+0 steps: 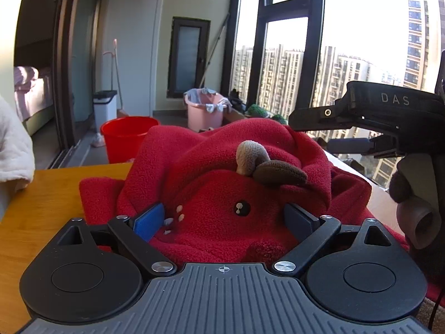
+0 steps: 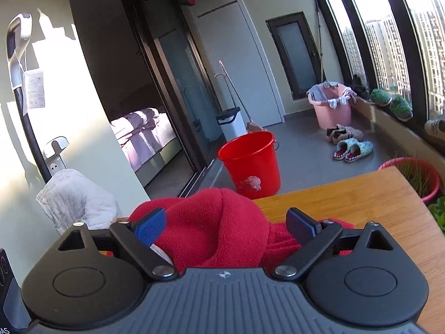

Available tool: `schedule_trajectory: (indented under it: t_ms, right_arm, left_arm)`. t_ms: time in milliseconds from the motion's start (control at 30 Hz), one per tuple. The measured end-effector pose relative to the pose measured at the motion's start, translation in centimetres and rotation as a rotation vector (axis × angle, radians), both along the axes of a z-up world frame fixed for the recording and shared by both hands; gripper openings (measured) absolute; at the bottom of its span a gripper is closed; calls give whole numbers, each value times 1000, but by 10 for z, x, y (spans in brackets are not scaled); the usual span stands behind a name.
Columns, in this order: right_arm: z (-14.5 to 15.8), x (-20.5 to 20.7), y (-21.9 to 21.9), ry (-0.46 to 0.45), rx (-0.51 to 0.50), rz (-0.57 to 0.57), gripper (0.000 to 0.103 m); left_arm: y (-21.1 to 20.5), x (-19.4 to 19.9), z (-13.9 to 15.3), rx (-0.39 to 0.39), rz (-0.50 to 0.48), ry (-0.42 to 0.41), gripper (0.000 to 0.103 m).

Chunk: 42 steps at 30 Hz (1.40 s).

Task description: Fold clothes

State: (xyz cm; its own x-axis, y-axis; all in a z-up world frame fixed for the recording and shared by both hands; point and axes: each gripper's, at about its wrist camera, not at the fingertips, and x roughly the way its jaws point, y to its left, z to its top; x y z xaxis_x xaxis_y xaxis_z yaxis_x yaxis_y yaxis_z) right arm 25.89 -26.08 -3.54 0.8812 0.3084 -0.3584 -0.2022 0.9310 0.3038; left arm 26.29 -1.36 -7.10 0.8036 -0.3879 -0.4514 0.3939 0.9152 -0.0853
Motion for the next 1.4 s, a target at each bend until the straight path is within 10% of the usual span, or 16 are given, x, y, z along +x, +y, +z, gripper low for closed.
schedule_trajectory:
  t_ms: [200,367,533,700,1100,1400]
  right_arm:
    - [5,28,23,79,-47,19,84]
    - [1,39,31,161,6,42,15]
    - [21,7,11,122,9,65,14]
    - [-44,-4,-2,201,-127,23,16]
    - [49,-2,27,-36,-50,152,24]
    - [-31,33,41,129,-77,158,36]
  left_arm:
    - [0,-1,0,-1,5,-16,100]
    - [3,-6,1,-33,11,-43,103]
    - [7,-8,1,-73,-16,-52,103]
    - [0,-10,1,-45,-59,-54,103]
    - [-18,-14,-1,61,-26,-58,103]
    - [-12,-16,2,28,-23,-51,103]
